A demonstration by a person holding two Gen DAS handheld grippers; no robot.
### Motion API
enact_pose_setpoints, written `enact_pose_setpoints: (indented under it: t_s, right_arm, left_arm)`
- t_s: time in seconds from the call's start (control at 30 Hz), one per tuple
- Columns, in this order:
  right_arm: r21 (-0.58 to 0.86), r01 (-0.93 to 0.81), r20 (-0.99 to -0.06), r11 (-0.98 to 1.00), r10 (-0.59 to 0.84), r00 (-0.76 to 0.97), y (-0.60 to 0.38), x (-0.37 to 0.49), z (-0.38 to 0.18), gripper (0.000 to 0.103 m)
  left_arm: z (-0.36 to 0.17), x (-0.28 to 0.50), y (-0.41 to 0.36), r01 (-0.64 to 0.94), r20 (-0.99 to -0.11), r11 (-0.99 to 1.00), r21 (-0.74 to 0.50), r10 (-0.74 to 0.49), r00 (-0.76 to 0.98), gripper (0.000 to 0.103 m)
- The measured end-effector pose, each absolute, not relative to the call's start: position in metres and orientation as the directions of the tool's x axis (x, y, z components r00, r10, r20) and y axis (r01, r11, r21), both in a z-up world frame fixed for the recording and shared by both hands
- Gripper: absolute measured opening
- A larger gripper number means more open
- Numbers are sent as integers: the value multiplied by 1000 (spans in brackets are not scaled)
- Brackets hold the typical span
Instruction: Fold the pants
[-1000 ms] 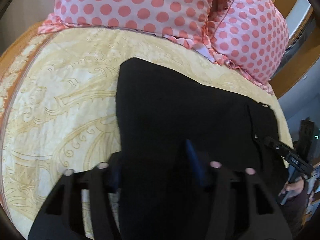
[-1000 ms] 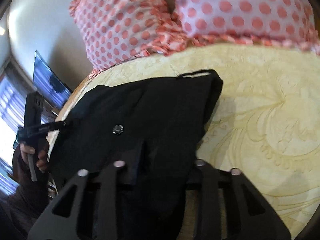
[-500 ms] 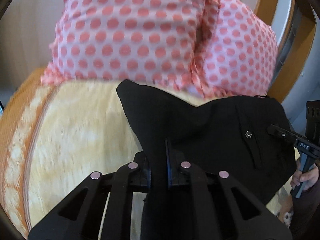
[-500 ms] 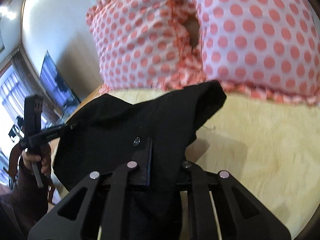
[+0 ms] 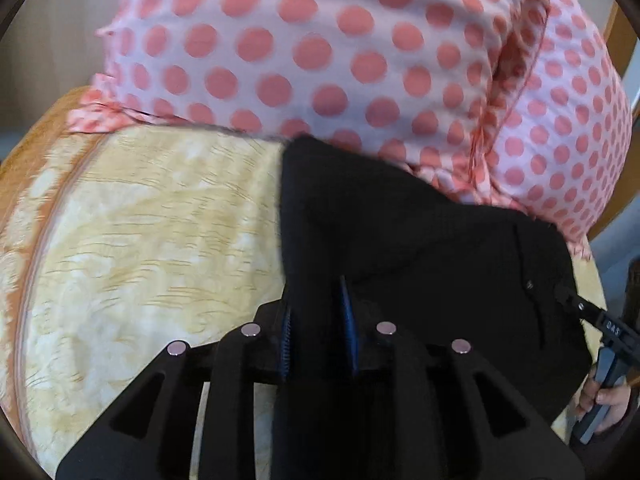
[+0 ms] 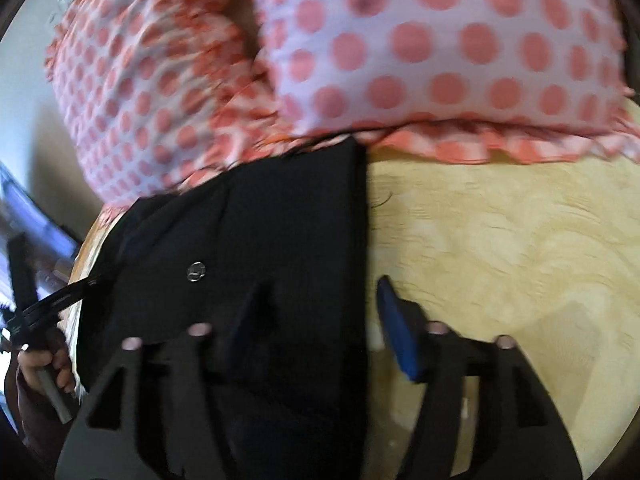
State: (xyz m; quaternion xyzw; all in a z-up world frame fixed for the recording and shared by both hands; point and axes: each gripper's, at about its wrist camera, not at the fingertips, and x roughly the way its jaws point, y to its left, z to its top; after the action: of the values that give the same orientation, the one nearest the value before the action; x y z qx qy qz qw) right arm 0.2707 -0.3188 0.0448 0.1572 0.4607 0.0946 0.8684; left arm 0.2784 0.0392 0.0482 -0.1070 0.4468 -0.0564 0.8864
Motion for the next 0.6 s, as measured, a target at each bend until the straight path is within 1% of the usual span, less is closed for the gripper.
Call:
enact_pose_setpoints:
  t_s: [0.07,0.1,0.13,0.17,0.2,0.23,0.27,0.3,0.33,0.43,0.47,0.5,0.53,0.6]
  right_arm:
    - [385,-20,-721,923,314,618,-330,251,62,69]
    - [416,-43,-685,908,344,642,-333,239,70,79]
    - [468,-90,-637,879,406,655,-333,227,78,89]
    - [517,-142,-598,844,476,645,-329,217,83,91]
    - [545,-190,-576,816,530,623,-321,209,85,91]
    - [553,-215,-573,805,554,604,-313,205,85,91]
    - [557,-234,-579,797,575,578,-304,203,84,91]
    - [566,-245,-586,787,593,552,-297,202,80,93]
    - [583,-238,-599,777,609,520,-292,203,73,98]
    - [542,-155,-699,826,546,462,-282,217,47,99]
    - [532,-154,-697,833,534,479,-281,217,45,99]
    - [519,-148,-702,842,519,488,-279,217,47,99]
    - [505,-134,-712,853,499,494,-277,216,50,99]
    - [450,-106,-732,886,435,524,-274,206,60,100]
  left_arm:
    - [65,260,43,11,-738,972,-235,-186,649,21]
    - [73,249,43,25,-710,970,-244,-196,676,22]
    - [82,235,41,65,-674,960,-272,-238,699,23]
    - [88,221,38,111,-651,949,-296,-285,703,23]
    - [91,212,35,144,-641,940,-308,-317,699,37]
    - [92,202,28,184,-635,929,-321,-355,686,53]
    - [91,194,23,207,-637,922,-326,-376,673,89]
    - [88,190,19,221,-639,919,-328,-388,664,93]
    - [81,189,12,232,-657,921,-312,-385,648,93]
    - [51,206,-3,204,-771,952,-228,-304,560,93]
    - [42,210,-8,210,-795,959,-193,-278,540,93]
    - [41,209,-11,224,-792,962,-154,-256,555,93]
    - [42,205,-18,230,-794,969,-89,-209,571,93]
    - [47,194,-24,218,-784,976,-24,-154,602,94]
